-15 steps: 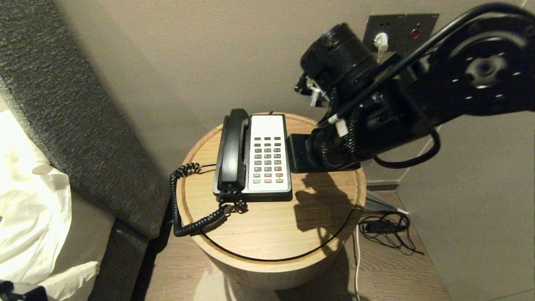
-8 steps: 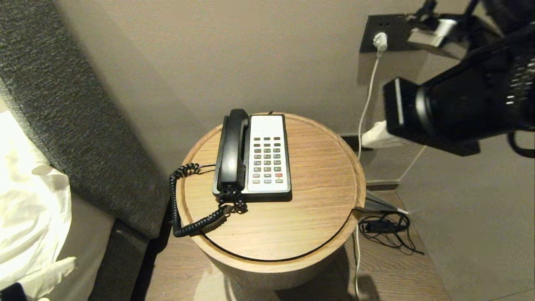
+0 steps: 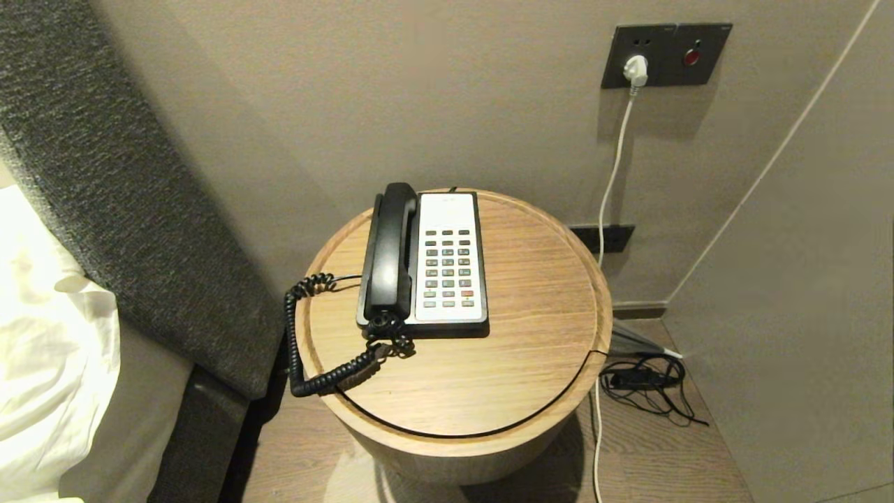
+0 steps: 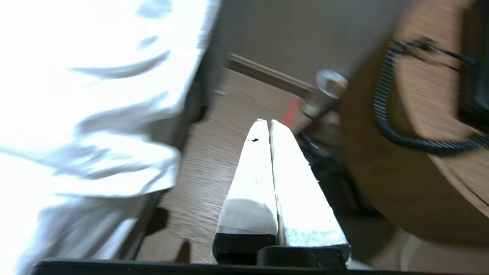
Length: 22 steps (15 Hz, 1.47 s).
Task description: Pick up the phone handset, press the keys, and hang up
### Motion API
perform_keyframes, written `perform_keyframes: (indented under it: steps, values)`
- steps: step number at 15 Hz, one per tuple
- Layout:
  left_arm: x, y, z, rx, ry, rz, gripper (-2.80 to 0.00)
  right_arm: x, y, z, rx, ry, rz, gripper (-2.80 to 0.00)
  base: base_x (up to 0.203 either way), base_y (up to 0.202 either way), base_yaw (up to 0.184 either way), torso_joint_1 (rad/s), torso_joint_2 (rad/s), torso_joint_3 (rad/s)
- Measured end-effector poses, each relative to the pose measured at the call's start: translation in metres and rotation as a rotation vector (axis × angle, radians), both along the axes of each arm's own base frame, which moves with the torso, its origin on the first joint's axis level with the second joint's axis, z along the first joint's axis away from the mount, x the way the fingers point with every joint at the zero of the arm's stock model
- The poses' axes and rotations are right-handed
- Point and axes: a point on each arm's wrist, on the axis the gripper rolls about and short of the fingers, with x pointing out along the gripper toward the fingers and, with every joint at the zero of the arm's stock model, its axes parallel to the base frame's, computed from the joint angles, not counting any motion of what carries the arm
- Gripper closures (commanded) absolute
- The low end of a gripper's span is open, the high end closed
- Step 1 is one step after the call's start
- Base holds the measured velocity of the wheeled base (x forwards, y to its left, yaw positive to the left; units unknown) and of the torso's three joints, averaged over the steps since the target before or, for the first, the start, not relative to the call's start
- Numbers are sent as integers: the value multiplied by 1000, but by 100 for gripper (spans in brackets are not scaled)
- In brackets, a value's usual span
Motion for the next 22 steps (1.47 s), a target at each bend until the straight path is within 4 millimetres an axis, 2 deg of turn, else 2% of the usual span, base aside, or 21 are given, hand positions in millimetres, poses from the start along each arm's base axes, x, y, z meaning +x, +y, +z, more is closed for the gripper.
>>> perform_keyframes:
  steps: [4, 8, 11, 18, 22]
  values:
    - [-21, 1, -8, 20, -28, 89, 0, -53, -31, -15, 97, -45, -147, 0, 0, 0, 0, 0, 0, 0]
    - [-28, -5, -15, 12, -42, 158, 0, -93, -43, -24, 159, -84, -251, 0, 0, 0, 0, 0, 0, 0]
    - [-30, -7, -21, 10, -45, 148, 0, -112, -46, -30, 172, -101, -282, 0, 0, 0, 0, 0, 0, 0]
    - [-28, -9, -20, 32, -40, 41, 0, -153, -45, -48, 218, -131, -351, 0, 0, 0, 0, 0, 0, 0]
    - [-26, -10, -16, 10, -39, -5, 0, -185, -35, -79, 222, -151, -365, 0, 0, 0, 0, 0, 0, 0]
